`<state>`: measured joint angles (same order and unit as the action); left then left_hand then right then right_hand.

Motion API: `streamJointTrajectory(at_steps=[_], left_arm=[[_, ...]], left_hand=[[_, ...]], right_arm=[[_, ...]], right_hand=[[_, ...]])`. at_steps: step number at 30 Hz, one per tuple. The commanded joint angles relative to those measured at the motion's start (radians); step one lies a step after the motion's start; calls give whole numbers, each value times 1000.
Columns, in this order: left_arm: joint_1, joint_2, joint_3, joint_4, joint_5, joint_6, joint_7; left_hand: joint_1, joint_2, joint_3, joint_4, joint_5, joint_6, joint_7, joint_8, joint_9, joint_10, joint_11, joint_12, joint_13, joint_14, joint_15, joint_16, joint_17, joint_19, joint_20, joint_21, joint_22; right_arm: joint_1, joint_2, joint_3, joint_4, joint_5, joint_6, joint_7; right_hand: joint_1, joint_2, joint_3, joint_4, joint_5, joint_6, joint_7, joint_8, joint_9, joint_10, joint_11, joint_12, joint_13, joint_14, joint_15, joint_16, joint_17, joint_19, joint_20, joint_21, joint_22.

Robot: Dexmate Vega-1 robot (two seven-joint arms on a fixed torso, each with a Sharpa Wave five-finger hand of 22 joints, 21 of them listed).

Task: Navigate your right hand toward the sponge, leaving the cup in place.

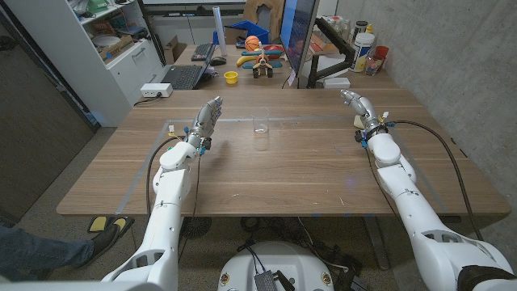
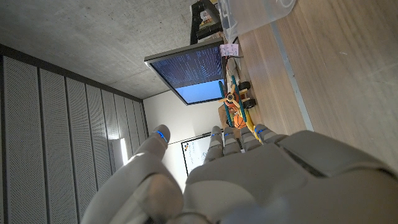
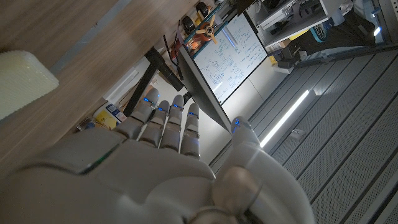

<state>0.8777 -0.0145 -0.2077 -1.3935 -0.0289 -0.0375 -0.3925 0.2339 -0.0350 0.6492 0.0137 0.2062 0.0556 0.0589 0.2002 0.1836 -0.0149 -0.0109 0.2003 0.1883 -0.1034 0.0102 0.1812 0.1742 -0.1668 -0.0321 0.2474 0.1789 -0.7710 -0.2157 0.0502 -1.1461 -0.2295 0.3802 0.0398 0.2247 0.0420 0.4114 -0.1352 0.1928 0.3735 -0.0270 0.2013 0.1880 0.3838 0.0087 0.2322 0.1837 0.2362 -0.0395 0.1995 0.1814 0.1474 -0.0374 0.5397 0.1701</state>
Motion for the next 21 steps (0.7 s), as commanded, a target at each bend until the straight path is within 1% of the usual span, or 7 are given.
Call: streamJointTrajectory(at_steps=[1, 8, 9, 13, 16, 21], left_arm=[[-7, -1, 10, 0, 9, 6, 1], [-8, -2, 12, 3, 12, 6, 3], [-8, -2, 12, 3, 13, 6, 3], [-8, -3, 12, 4, 13, 5, 5], [-7, -3, 12, 3, 14, 5, 4], [-4, -4, 13, -2, 15, 8, 6]], left_hand=[[10, -1, 0, 0, -5, 11, 4, 6, 4, -1, -2, 6, 3, -9, -5, 5, 6, -33, -13, -2, 3], [10, -1, -1, 0, -5, 11, 5, 5, 4, -1, -2, 6, 3, -9, -4, 5, 6, -33, -12, -3, 3], [10, -1, -1, 0, -5, 11, 5, 5, 4, -2, 1, 6, 3, -9, -5, 5, 6, -33, -12, -4, 3], [10, 0, -2, 0, -5, 12, 4, 5, 5, -2, 2, 6, 3, -9, -5, 5, 6, -33, -12, -4, 3], [10, 0, -2, 0, -5, 12, 5, 5, 5, -1, -3, 6, 3, -10, -5, 5, 6, -33, -12, -5, 3], [10, 1, -3, 0, -4, 12, 6, 4, 5, -1, -3, 6, 3, -10, -5, 5, 6, -33, -12, -6, 3]], right_arm=[[4, -13, 2, -7, -17, -23, -20], [9, -27, -8, -7, -51, -27, -40], [10, -27, -8, -6, -51, -28, -41], [13, -35, -17, -2, -70, -24, -53], [15, -38, -21, 1, -79, -23, -60], [15, -41, -22, 2, -86, -26, -71]], right_hand=[[6, -2, 0, -5, 9, 1, -8, 2, 3, 6, 0, 3, 3, 3, -12, -1, 4, 6, -31, -5, 2], [5, -1, 1, -4, 10, 1, -10, 1, 3, 5, -4, 2, 4, 3, -13, -1, 4, 5, -31, -9, 2], [5, -1, 1, -4, 10, 1, -10, 1, 3, 5, -3, 2, 4, 3, -13, -2, 4, 5, -30, -9, 2], [5, -1, 1, -4, 10, 2, -12, 1, 3, 5, -4, 1, 4, 3, -14, -2, 4, 5, -30, -12, 2], [6, -1, 1, -4, 11, 3, -13, 2, 4, 5, -6, 1, 4, 4, -16, -2, 4, 6, -30, -14, 2], [6, -1, 2, -4, 11, 5, -15, 2, 4, 6, -7, 1, 4, 5, -17, -2, 5, 6, -30, -17, 2]])
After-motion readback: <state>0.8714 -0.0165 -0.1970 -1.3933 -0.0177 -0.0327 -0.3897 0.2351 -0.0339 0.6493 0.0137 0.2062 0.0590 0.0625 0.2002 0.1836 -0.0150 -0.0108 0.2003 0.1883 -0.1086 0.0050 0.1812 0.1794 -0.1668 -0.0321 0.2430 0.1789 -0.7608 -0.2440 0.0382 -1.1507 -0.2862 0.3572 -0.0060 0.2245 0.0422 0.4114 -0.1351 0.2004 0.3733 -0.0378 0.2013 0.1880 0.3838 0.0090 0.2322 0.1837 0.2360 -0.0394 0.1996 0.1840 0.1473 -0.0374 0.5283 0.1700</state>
